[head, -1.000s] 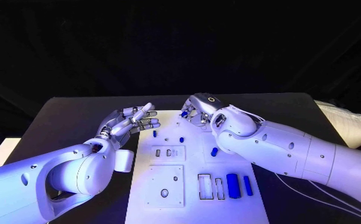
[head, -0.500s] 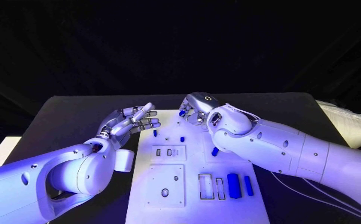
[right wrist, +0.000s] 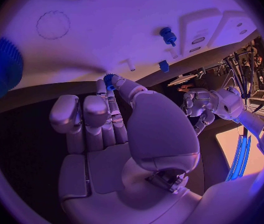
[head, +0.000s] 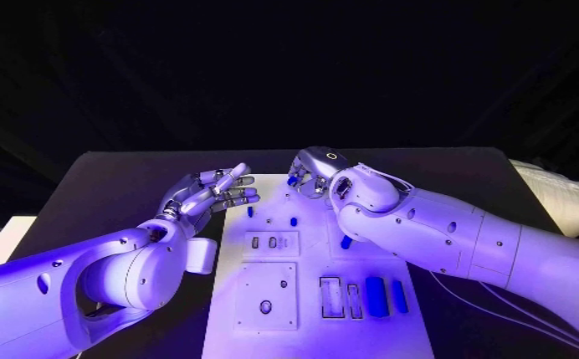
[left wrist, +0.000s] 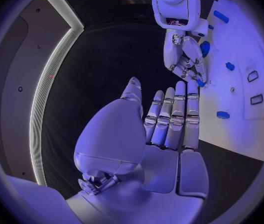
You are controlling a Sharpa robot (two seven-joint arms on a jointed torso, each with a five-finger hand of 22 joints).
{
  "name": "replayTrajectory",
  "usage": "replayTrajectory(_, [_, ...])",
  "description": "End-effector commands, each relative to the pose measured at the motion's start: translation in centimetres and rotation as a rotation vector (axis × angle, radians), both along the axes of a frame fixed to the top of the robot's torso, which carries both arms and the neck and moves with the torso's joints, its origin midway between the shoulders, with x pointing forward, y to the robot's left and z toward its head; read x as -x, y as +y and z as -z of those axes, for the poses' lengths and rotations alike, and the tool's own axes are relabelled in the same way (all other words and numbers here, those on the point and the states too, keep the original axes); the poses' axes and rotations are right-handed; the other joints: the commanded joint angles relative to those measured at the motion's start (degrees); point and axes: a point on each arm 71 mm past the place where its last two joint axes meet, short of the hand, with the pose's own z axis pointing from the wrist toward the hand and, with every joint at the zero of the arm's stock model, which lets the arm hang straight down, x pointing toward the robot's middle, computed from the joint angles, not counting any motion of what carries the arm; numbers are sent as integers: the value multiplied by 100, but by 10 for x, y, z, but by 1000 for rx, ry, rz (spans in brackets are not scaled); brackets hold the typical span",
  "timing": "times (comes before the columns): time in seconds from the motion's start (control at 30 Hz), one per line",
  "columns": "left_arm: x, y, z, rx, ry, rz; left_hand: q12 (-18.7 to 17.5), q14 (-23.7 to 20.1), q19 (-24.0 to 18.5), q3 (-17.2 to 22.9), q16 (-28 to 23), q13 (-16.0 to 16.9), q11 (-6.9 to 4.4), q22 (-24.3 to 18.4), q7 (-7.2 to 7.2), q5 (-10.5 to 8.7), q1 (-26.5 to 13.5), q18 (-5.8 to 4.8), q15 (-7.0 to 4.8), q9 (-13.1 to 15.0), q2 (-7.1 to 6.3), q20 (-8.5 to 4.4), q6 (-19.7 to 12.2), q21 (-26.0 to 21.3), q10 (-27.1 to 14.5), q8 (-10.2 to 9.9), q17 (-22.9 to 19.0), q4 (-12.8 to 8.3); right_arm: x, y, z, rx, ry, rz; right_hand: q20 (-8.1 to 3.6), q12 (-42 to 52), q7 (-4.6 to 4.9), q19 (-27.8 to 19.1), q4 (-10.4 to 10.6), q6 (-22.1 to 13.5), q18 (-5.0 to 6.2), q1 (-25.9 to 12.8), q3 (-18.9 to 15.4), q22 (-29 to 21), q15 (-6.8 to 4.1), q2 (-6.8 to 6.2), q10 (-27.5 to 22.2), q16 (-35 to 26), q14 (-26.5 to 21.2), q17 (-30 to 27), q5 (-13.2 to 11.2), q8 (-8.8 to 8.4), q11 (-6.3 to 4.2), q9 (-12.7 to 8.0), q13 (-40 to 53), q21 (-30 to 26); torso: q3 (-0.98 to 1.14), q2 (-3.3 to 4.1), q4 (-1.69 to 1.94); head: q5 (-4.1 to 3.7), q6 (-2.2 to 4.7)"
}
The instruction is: Assemble the parts on the task board
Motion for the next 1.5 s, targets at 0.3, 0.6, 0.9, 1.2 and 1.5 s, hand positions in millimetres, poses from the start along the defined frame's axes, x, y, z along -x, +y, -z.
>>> replayTrajectory(0.3, [0, -2, -2, 14, -5, 20, -29, -49, -48, -14, -41, -10, 22, -9, 51, -23, 16, 86, 13, -7, 65, 0, 2, -41, -37, -33, -9, -19, -1, 0, 2, 5, -4, 10, 188, 65, 201, -746, 237, -1055, 145, -45, -536, -1136, 212, -494, -1105, -915, -300, -1122, 42, -14, 199, -104, -3, -715, 3, 5, -10, 0, -6])
replayTrajectory(0.6, [0, -1, -2, 12, -3, 18, -29, -50, -49, -15, -41, -10, 22, -9, 52, -23, 16, 86, 13, -7, 65, 1, 1, -41, -37, -34, -9, -20, 8, -14, -7, -69, -51, -6, 189, 349, 214, -603, 338, -913, 124, 272, -784, -1051, 204, -317, -1039, -852, -190, -1019, 93, 49, 194, -49, 21, -684, 14, 5, -21, 22, 6])
replayTrajectory(0.9, [-1, 1, -2, 12, -1, 15, -24, -55, -56, -9, -44, -9, 23, -11, 51, -21, 46, 90, 15, -6, 83, 7, 3, -43, -36, -32, -9, -47, 29, -62, -21, -117, 19, 55, 112, 658, 183, -308, 544, -688, 37, 131, -759, -594, 116, -460, -373, -544, -74, -652, 427, 22, 83, -42, 70, -395, 4, -20, -107, 24, 46])
replayTrajectory(1.2, [-2, 2, -1, 19, 2, 21, -15, -57, -67, 22, -45, -6, 17, -14, 42, -17, 168, 101, 14, -4, 121, 17, 14, -39, -25, -27, -6, -164, 34, -115, -29, -88, 115, 182, -64, 1664, 33, 528, 912, -898, -232, 292, -1894, 873, -62, -650, 555, 526, 165, 720, 633, 13, -138, -70, 983, 480, 2, -47, -229, 75, 61])
replayTrajectory(1.5, [-2, 2, -1, 20, 1, 21, -14, -58, -70, 45, -46, -7, 15, -15, 40, -16, 211, 103, 13, -4, 144, 18, 17, -37, -23, -27, -6, -206, 22, -125, -20, -103, 166, 214, -36, 2987, 60, 697, 1588, -1017, -312, 835, -2673, 1357, -39, -441, -18, 1249, 205, 1708, 712, 21, -132, -58, 2544, 771, 6, -43, -247, 72, 96])
